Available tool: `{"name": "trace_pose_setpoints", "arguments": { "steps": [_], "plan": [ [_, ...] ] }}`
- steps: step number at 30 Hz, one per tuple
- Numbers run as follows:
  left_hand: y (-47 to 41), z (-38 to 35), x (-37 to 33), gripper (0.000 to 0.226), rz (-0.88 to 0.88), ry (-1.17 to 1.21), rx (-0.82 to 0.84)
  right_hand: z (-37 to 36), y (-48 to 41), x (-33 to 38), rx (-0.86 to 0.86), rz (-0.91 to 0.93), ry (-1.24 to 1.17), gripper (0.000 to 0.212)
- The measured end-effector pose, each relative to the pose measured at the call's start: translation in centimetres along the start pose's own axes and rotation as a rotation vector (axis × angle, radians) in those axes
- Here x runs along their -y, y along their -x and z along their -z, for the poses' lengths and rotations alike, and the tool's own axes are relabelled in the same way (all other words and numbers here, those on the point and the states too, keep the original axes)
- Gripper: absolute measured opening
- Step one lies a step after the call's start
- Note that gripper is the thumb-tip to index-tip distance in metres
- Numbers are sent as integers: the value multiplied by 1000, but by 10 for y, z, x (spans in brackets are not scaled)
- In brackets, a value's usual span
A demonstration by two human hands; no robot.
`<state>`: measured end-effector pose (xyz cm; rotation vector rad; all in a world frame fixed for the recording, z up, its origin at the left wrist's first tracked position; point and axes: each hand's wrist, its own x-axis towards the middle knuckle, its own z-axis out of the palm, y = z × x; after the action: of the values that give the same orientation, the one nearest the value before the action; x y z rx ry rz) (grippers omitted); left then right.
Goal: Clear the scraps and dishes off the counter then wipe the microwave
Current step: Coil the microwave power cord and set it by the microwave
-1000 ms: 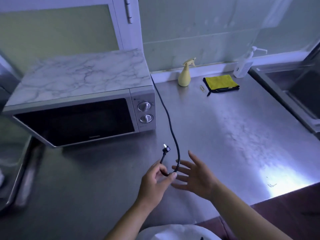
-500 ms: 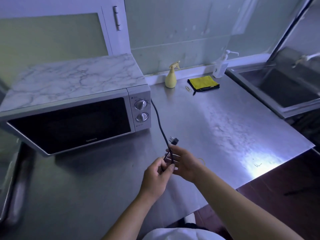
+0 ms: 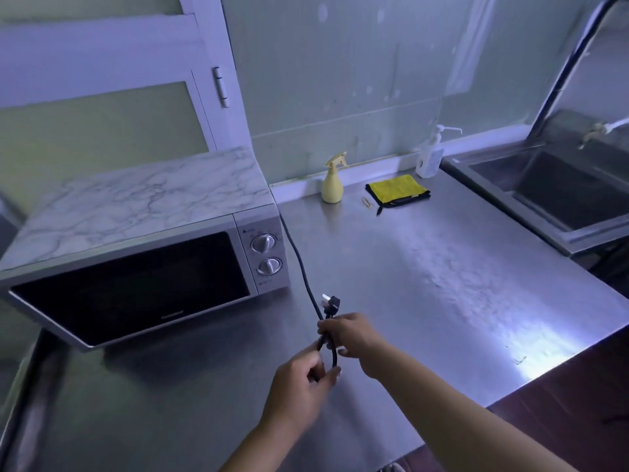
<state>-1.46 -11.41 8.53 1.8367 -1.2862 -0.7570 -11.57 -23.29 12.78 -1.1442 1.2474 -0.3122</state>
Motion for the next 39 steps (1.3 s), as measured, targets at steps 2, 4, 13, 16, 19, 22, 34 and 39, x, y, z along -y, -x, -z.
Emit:
{"name": "trace_pose_setpoints", "arguments": {
  "steps": [2, 4, 13, 16, 19, 22, 34, 39],
  "plan": [
    [-3, -5, -3, 35, 18, 9, 7, 9, -8, 0, 53, 2, 49, 5],
    [-7, -8, -7, 27, 19, 31, 28, 18, -16, -1, 107, -35, 49, 5],
    [-66, -10, -32, 10, 363, 400, -232, 70, -56, -17, 299, -230, -284, 15],
    [-104, -20, -39, 9, 543, 438, -149, 82, -65, -16, 322, -166, -174, 15],
    [-133, -36, -36, 10, 787, 473, -60, 90, -71, -22, 359, -125, -126, 15],
    [-139, -50, -19, 7, 819, 267, -158, 98, -73, -31, 352, -144, -164, 23],
    [-80, -90, 0, 19, 1123, 1431, -494, 125, -71, -35, 232, -181, -474, 23],
    [-107, -67, -17, 19, 858, 1588, -463, 117, -56, -34, 172, -129, -490, 22]
  ]
}}
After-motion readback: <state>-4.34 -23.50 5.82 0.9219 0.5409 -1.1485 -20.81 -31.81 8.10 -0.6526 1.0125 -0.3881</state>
